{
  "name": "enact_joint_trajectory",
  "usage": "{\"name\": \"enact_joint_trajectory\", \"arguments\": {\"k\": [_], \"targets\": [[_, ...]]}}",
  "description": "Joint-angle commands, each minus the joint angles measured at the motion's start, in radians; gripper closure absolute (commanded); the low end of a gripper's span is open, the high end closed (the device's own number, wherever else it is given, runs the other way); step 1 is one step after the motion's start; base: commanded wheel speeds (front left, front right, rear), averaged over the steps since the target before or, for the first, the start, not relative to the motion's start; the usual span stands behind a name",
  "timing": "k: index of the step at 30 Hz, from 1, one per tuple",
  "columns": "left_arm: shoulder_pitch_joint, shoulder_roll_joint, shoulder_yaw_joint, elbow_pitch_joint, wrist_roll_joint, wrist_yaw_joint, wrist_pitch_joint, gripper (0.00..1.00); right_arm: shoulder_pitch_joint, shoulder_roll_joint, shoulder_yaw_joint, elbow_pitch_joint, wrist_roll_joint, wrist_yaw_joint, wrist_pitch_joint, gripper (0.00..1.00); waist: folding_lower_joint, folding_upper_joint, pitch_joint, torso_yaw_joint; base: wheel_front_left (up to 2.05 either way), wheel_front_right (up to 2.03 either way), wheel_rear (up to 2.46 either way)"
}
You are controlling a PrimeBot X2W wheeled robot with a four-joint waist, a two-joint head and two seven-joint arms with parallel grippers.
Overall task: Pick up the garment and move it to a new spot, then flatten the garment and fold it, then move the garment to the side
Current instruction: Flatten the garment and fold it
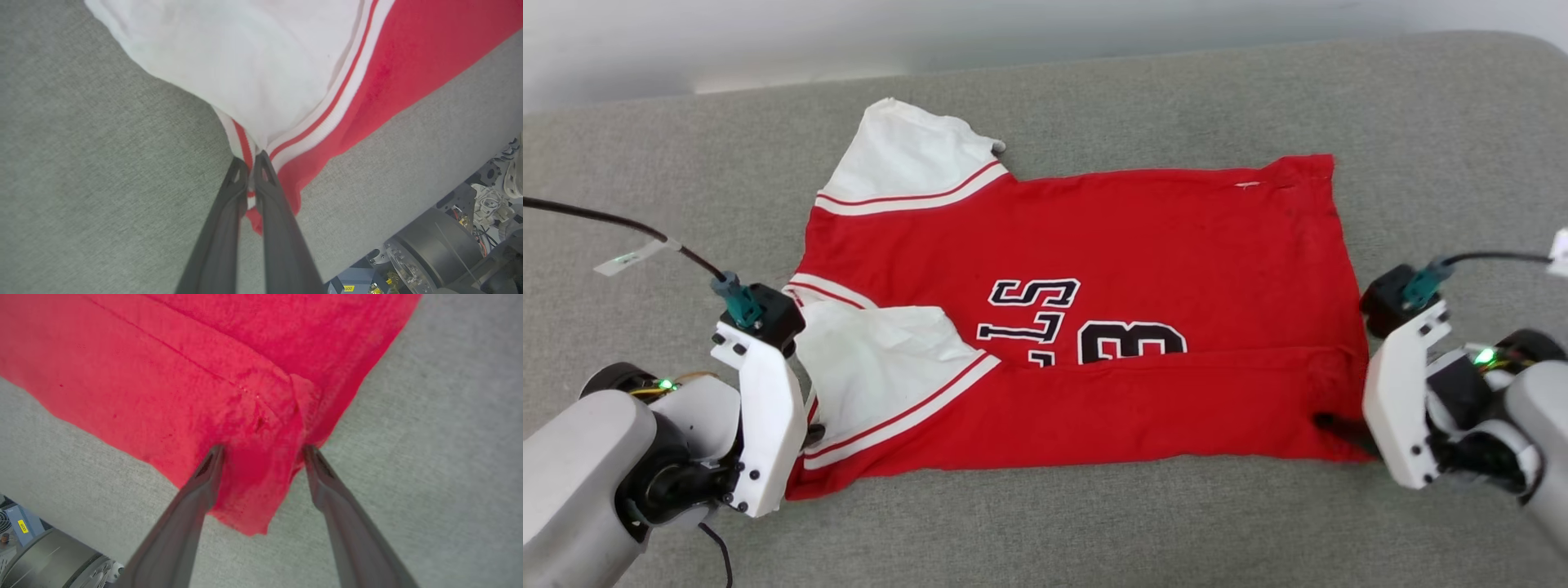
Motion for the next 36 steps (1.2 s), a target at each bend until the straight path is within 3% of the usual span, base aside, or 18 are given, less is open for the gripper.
{"name": "enact_joint_trajectory", "arguments": {"k": [1, 7, 8, 9, 15, 16, 28, 31, 36], "targets": [[-0.014, -0.010, -0.003, -0.001, 0.010, 0.000, -0.006, 1.00, 0.034, 0.043, 0.020, 0.052, -0.004, 0.000, -0.018, 0.00, 0.0000, 0.0000, 0.018, 0.015, 0.00, 0.00, 0.00], [-0.014, -0.017, -0.008, 0.010, 0.014, -0.004, -0.015, 1.00, 0.095, 0.118, 0.078, 0.132, 0.020, 0.001, -0.047, 0.00, 0.0000, 0.0000, 0.027, 0.021, 0.00, 0.00, 0.00], [-0.010, -0.017, -0.009, 0.012, 0.013, -0.004, -0.016, 1.00, 0.092, 0.121, 0.084, 0.137, 0.020, 0.001, -0.059, 0.56, 0.0000, 0.0000, 0.025, 0.019, 0.00, 0.00, 0.00], [-0.004, -0.018, -0.010, 0.016, 0.011, -0.005, -0.018, 1.00, 0.084, 0.120, 0.082, 0.138, 0.021, 0.001, -0.077, 1.00, 0.0000, 0.0000, 0.020, 0.016, 0.00, 0.00, 0.00], [0.025, -0.016, -0.004, 0.029, -0.014, -0.012, -0.037, 1.00, 0.044, 0.034, 0.055, 0.090, 0.043, 0.000, -0.158, 1.00, 0.0000, 0.0000, -0.035, 0.007, 0.00, 0.00, 0.00], [0.039, -0.008, -0.004, 0.023, -0.027, -0.013, -0.034, 1.00, 0.045, -0.003, 0.060, 0.058, 0.050, -0.001, -0.166, 1.00, 0.0000, 0.0000, -0.057, 0.007, 0.00, 0.00, 0.00], [0.140, 0.042, -0.023, -0.066, -0.081, -0.006, -0.019, 1.00, 0.131, -0.195, 0.077, -0.161, 0.105, -0.001, -0.121, 1.00, 0.0000, 0.0000, -0.130, 0.010, 0.00, 0.00, 0.00], [0.176, 0.051, -0.038, -0.075, -0.080, -0.002, -0.027, 1.00, 0.169, -0.206, 0.078, -0.172, 0.115, -0.001, -0.104, 1.00, 0.0000, 0.0000, -0.125, 0.007, 0.00, 0.00, 0.00], [0.212, 0.034, -0.060, -0.038, -0.076, 0.005, -0.038, 1.00, 0.215, -0.157, 0.083, -0.106, 0.113, -0.001, -0.102, 1.00, 0.0000, 0.0000, -0.102, 0.009, 0.00, 0.00, 0.00]]}}
